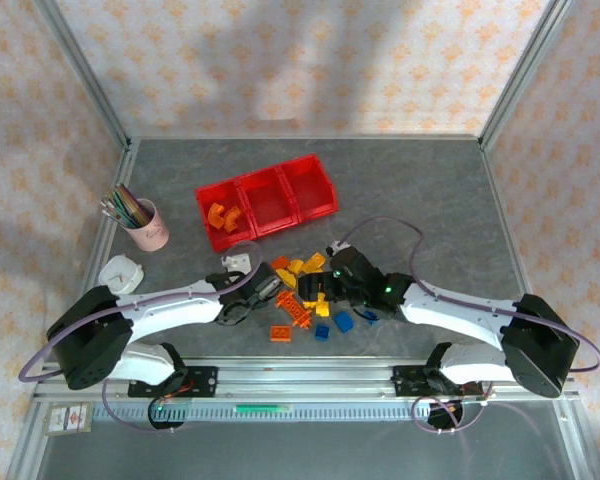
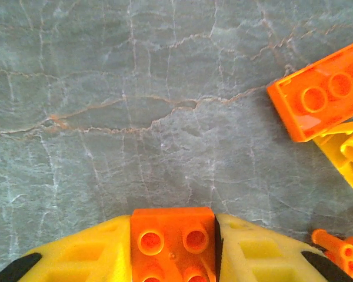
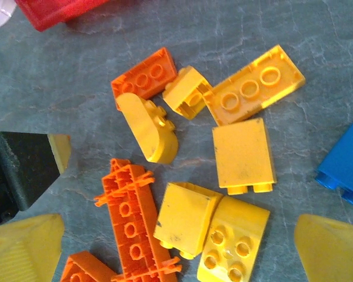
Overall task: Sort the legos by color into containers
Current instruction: Pick up the lego from the middle-left of the table, then place the lego in the container.
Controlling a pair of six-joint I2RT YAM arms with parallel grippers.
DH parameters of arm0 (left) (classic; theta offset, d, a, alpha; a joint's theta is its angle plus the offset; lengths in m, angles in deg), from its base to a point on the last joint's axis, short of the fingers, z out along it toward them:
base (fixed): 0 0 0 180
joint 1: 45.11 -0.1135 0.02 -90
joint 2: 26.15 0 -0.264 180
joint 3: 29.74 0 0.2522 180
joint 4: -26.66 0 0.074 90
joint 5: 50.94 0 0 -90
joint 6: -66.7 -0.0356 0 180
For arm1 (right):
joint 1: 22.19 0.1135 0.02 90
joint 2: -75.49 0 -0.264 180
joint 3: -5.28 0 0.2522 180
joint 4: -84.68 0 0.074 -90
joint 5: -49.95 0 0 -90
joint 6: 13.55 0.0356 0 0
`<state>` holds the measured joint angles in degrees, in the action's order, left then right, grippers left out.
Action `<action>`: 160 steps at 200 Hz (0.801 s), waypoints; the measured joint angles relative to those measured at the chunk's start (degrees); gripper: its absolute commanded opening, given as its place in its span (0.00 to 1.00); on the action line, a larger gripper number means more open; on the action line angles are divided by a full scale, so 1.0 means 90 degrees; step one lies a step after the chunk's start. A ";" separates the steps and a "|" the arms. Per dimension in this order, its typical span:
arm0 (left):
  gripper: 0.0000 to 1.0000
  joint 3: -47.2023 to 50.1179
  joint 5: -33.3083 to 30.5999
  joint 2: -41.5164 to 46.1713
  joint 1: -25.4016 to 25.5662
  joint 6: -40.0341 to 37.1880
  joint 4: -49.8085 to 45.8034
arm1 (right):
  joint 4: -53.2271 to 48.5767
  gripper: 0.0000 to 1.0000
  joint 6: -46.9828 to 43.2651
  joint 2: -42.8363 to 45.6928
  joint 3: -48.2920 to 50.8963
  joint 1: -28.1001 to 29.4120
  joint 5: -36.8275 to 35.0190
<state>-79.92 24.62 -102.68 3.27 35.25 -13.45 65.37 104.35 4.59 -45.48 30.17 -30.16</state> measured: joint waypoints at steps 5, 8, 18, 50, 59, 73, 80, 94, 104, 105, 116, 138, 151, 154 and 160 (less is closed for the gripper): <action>0.36 -0.0022 -0.0029 0.0036 -0.0002 -0.0007 -0.0046 | -0.0002 1.00 0.0000 0.0005 -0.0027 -0.0002 0.0002; 0.36 -0.0036 -0.0058 0.0056 -0.0005 -0.0010 -0.0070 | 0.0002 1.00 0.0000 0.0005 -0.0044 -0.0002 0.0002; 0.36 -0.0141 -0.0141 0.0107 -0.0053 -0.0073 -0.0197 | 0.0002 1.00 0.0019 0.0007 -0.0102 -0.0007 0.0005; 0.36 -0.0872 -0.0391 0.0163 -0.0716 -0.0583 -0.0478 | 0.0019 1.00 0.0075 -0.0044 -0.0401 -0.0151 0.0049; 0.36 -0.1129 -0.0444 0.0160 -0.1001 -0.0816 -0.0476 | 0.0068 1.00 0.0073 -0.0102 -0.0517 -0.0206 0.0049; 0.36 -0.1515 -0.0503 0.0141 -0.1430 -0.1173 -0.0454 | 0.0131 1.00 0.0066 -0.0216 -0.0687 -0.0272 0.0046; 0.36 -0.1729 -0.0542 0.0092 -0.1656 -0.1353 -0.0449 | 0.0148 1.00 0.0066 -0.0282 -0.0770 -0.0308 0.0044; 0.36 -0.2147 -0.0646 -0.0121 -0.2030 -0.1688 -0.0396 | 0.0170 1.00 0.0061 -0.0408 -0.0894 -0.0376 0.0044; 0.36 -0.2399 -0.0670 -0.0338 -0.2261 -0.1889 -0.0304 | 0.0197 1.00 0.0053 -0.0459 -0.0928 -0.0425 0.0041; 0.36 -0.2419 -0.0673 -0.0359 -0.2278 -0.1909 -0.0296 | 0.0194 1.00 0.0049 -0.0466 -0.0930 -0.0435 0.0041; 0.36 -0.2642 -0.0682 -0.0634 -0.2501 -0.2135 -0.0172 | 0.0194 1.00 0.0041 -0.0491 -0.0945 -0.0486 0.0039; 0.38 -0.2875 -0.0685 -0.1209 -0.2866 -0.2482 0.0073 | 0.0194 1.00 0.0012 -0.0512 -0.0967 -0.0590 0.0017; 0.41 -0.3118 -0.0680 -0.1673 -0.3050 -0.2686 0.0107 | 0.0192 1.00 -0.0034 -0.0515 -0.0984 -0.0631 0.0017; 0.41 -0.3186 -0.0680 -0.1785 -0.3089 -0.2739 0.0114 | 0.0189 1.00 -0.0036 -0.0517 -0.0988 -0.0636 0.0015; 0.44 -0.3296 -0.0680 -0.1972 -0.3150 -0.2820 0.0148 | 0.0182 1.00 -0.0061 -0.0517 -0.1003 -0.0651 0.0005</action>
<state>-109.58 18.50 -120.43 -25.08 9.87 -12.12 67.01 103.80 -0.06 -54.51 24.31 -30.11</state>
